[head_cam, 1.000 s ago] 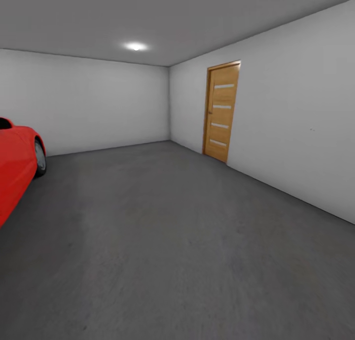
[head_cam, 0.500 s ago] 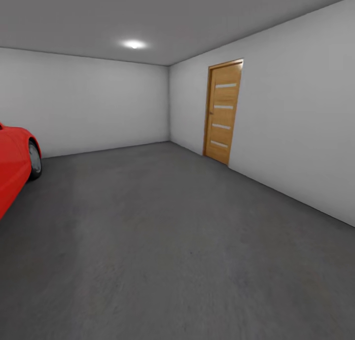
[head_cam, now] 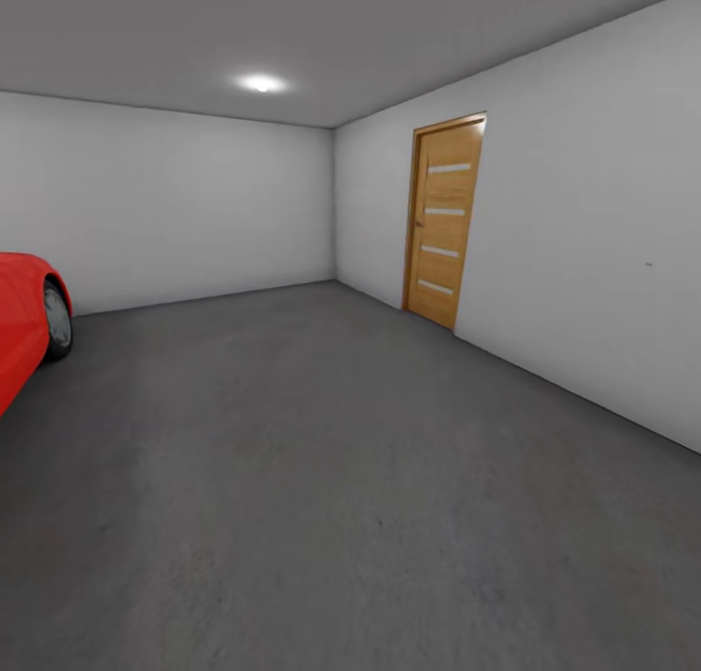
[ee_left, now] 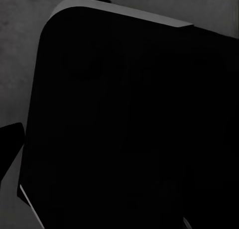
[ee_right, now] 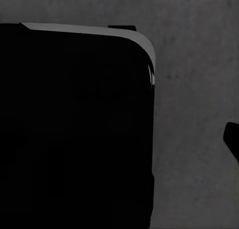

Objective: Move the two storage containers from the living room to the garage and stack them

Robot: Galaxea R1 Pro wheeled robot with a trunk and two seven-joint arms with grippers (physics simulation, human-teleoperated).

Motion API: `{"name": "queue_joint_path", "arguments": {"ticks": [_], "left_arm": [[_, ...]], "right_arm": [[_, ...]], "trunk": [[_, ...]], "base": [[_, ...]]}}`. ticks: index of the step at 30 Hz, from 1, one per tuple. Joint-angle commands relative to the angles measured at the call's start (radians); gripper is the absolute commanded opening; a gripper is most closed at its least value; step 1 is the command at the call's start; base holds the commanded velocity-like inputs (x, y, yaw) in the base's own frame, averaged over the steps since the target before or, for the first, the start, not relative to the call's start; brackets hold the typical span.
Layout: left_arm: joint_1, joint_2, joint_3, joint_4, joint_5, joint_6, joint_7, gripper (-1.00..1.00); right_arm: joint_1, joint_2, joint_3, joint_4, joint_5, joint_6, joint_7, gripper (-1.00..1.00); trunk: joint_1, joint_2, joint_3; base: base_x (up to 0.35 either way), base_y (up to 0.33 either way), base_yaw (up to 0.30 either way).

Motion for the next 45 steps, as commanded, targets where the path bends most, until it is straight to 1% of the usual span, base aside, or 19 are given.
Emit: {"name": "queue_joint_path", "arguments": {"ticks": [1,45], "left_arm": [[0.000,0.000,0.006,0.000,0.002,-0.001,0.001,1.00],[0.000,-0.002,0.004,0.000,-0.002,-0.002,0.001,1.00]], "right_arm": [[0.000,0.000,0.000,0.001,0.000,-0.005,0.000,1.00],[0.000,0.001,0.000,0.001,-0.002,-0.005,0.000,1.00]], "trunk": [[0.001,0.000,-0.001],[0.001,0.000,-0.001]], "base": [[0.323,0.000,0.000],[0.323,0.000,0.000]]}}
